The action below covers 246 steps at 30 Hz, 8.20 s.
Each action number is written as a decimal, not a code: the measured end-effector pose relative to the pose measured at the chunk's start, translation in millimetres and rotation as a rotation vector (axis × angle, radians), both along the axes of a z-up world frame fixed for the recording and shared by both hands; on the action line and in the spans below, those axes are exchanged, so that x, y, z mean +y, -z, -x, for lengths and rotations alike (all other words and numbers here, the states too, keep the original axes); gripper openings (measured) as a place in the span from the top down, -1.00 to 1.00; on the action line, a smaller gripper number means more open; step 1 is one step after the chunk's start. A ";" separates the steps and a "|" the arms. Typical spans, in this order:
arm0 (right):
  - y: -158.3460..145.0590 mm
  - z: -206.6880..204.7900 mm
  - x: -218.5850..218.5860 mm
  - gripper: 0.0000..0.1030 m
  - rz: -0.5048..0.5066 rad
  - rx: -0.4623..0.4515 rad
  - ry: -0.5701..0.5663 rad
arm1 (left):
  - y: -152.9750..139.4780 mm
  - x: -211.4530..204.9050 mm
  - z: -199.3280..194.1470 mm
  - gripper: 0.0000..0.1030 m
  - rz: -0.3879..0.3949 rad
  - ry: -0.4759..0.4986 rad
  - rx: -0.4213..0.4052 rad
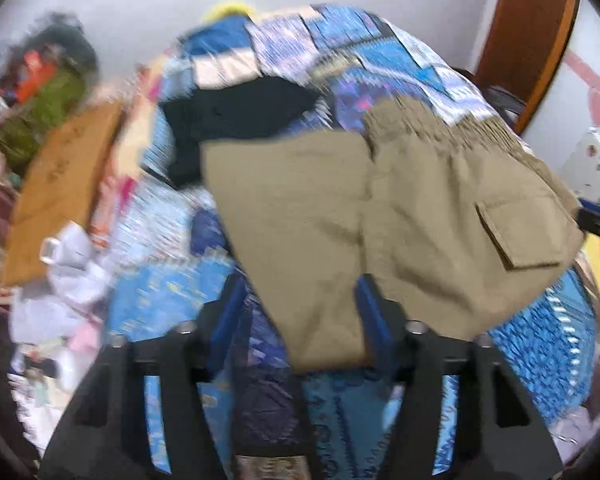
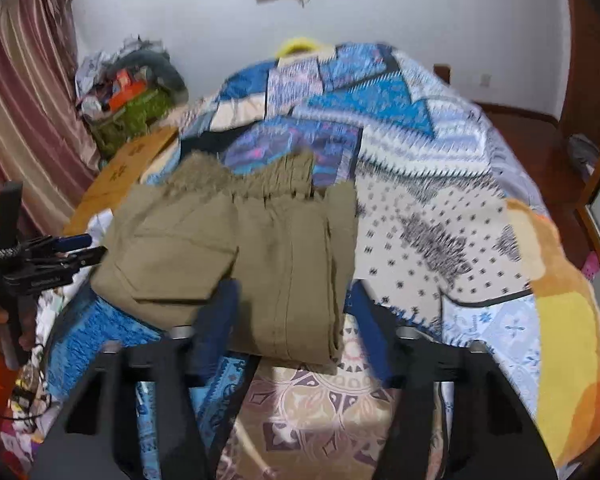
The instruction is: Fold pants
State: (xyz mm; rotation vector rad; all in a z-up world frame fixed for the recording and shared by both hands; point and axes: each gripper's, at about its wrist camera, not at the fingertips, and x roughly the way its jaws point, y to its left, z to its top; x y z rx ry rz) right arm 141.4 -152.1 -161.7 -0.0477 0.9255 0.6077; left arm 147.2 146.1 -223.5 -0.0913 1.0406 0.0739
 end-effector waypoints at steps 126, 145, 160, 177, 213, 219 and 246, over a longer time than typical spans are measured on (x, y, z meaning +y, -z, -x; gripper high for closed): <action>-76.0 -123.6 116.0 0.83 -0.104 -0.173 -0.126 | -110.5 100.8 -110.4 0.87 -0.020 -0.134 -0.291; -7.1 -244.0 248.2 0.83 -0.005 -0.152 -0.193 | -9.6 212.4 -228.5 0.87 -0.073 -0.258 -0.188; 53.8 -266.1 270.7 0.59 0.203 -0.022 -0.168 | 101.1 257.3 -249.1 0.49 0.063 -0.315 0.039; -93.5 -119.5 198.8 0.51 -0.074 -0.274 -0.161 | -94.7 147.8 -96.6 0.03 -0.114 -0.200 -0.280; -218.2 91.9 99.5 -1.00 -0.337 -0.722 -0.017 | -263.5 -13.9 159.6 -1.00 -0.200 -0.154 -0.879; -214.1 101.6 96.0 -1.00 -0.333 -0.725 -0.023 | -261.2 -13.0 159.2 -1.00 -0.200 -0.161 -0.881; -205.7 101.8 86.9 -1.00 -0.320 -0.673 -0.009 | -250.3 -12.8 154.3 -1.00 -0.211 -0.157 -0.866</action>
